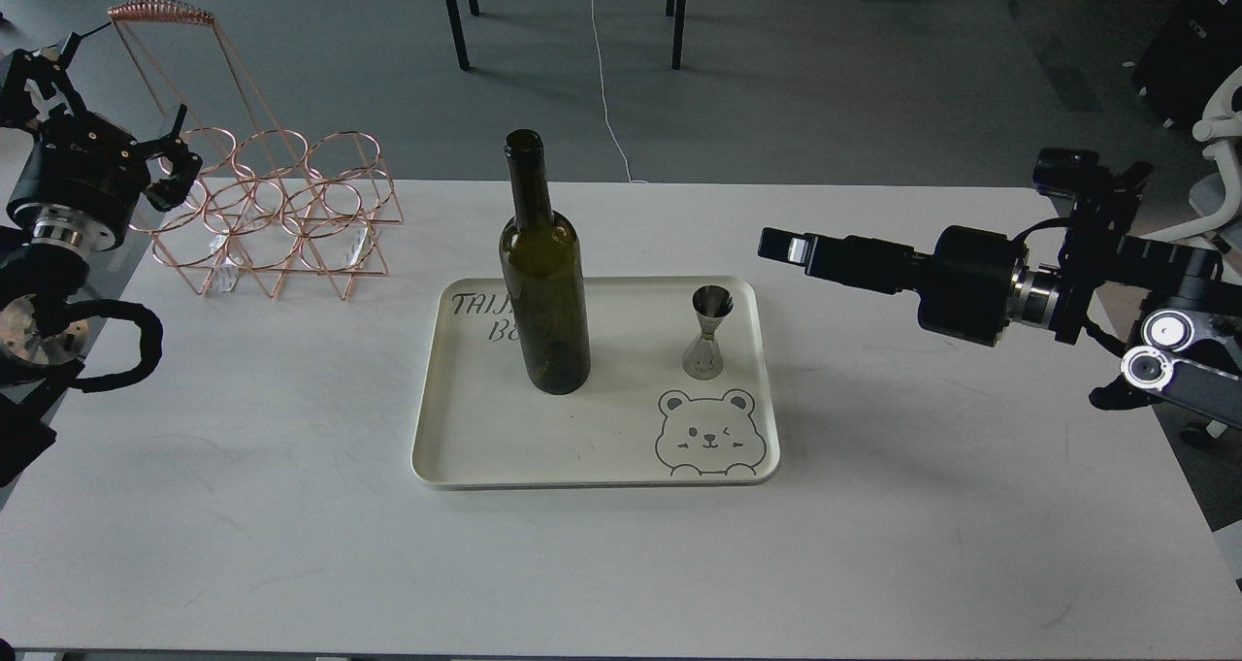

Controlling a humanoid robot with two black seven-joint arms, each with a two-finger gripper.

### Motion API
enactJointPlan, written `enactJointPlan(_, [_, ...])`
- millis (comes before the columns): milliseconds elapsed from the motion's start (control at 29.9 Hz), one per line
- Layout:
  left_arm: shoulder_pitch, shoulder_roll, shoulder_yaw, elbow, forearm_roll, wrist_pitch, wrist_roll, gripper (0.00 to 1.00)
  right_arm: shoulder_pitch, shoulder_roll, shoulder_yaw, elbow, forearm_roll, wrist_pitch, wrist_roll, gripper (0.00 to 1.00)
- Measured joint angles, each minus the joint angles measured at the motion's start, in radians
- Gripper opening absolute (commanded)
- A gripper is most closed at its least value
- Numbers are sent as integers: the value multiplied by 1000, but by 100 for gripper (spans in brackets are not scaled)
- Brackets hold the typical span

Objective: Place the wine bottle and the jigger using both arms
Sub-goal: 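Reach the right gripper toward the steel jigger on the tray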

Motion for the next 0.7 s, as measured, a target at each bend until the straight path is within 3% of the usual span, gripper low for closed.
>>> enactJointPlan(268, [0,7,0,1,0,-2,0,98,-45,22,-31,-33,-306,-64,2,98])
enactJointPlan(568, [-1,7,0,3,2,5,0,98,-172,194,-33,-228,-510,-232,-3,95])
enactJointPlan(702, [-1,6,0,7,3,7,-1,98,-184,253,-33,-323,-531,-291,-5,87])
